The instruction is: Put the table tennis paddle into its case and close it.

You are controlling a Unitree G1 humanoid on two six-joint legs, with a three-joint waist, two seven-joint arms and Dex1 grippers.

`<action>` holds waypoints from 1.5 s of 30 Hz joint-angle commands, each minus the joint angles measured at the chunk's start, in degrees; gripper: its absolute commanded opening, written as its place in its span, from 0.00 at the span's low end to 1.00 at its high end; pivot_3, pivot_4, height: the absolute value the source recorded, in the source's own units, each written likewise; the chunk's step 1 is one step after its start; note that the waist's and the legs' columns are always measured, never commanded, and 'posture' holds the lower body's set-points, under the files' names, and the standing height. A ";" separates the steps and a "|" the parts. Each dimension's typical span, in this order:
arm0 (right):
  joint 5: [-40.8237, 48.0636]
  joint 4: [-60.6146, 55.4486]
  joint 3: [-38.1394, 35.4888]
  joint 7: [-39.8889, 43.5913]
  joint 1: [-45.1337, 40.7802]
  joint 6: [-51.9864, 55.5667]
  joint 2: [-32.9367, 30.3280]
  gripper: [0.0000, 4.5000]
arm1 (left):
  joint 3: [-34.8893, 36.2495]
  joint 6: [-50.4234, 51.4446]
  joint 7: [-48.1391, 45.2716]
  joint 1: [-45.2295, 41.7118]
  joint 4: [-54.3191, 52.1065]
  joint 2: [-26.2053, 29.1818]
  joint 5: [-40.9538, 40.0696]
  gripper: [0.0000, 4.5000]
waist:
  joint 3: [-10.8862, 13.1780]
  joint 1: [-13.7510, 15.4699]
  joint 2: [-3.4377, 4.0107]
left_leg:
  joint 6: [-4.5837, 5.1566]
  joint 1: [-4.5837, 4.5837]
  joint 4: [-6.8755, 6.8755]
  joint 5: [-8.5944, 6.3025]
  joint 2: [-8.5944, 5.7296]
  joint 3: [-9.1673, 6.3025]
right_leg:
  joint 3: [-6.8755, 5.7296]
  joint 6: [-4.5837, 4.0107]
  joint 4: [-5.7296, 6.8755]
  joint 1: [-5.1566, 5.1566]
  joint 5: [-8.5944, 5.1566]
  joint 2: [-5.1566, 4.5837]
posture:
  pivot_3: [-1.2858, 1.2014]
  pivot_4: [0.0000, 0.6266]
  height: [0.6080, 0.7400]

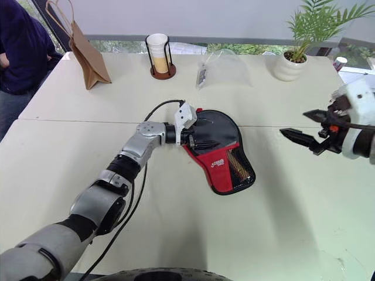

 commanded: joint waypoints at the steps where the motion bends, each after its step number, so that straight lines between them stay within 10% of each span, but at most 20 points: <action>1: 0.23 3.80 4.98 1.26 -0.52 -1.71 1.89 0.89 | 2.84 2.29 -4.12 -0.31 -6.88 2.68 -2.88 1.00 | 0.00 0.12 0.01 | -0.01 0.00 0.00 0.00 0.00 0.00 | 0.00 0.00 0.01 0.00 0.00 -0.01 | 0.52 0.24 1.00; 14: -4.17 30.60 26.19 9.37 -17.87 -2.64 8.72 0.89 | 9.26 29.11 -13.08 17.24 -50.63 26.12 -19.19 1.00 | -0.02 0.58 0.07 | -0.44 -0.03 0.04 0.25 -0.01 -0.01 | 0.00 0.00 -0.01 0.02 0.00 -0.12 | 0.52 0.24 1.00; 38: -5.90 32.30 33.77 14.78 -16.61 3.65 11.86 0.89 | 14.91 33.20 -0.89 23.66 -59.40 29.03 -23.73 1.00 | -0.13 0.45 -0.10 | -0.11 0.03 0.06 0.06 -0.06 -0.02 | -0.02 0.05 -0.06 0.12 0.03 -0.21 | 0.52 0.24 1.00; 45: -5.01 28.99 32.42 12.47 -14.68 6.48 12.12 0.14 | 14.60 32.40 0.29 23.83 -59.11 28.51 -23.63 1.00 | -0.18 0.55 -0.20 | -0.11 0.03 0.05 0.06 -0.06 -0.02 | -0.02 0.05 -0.06 0.11 0.03 -0.21 | 0.52 0.24 1.00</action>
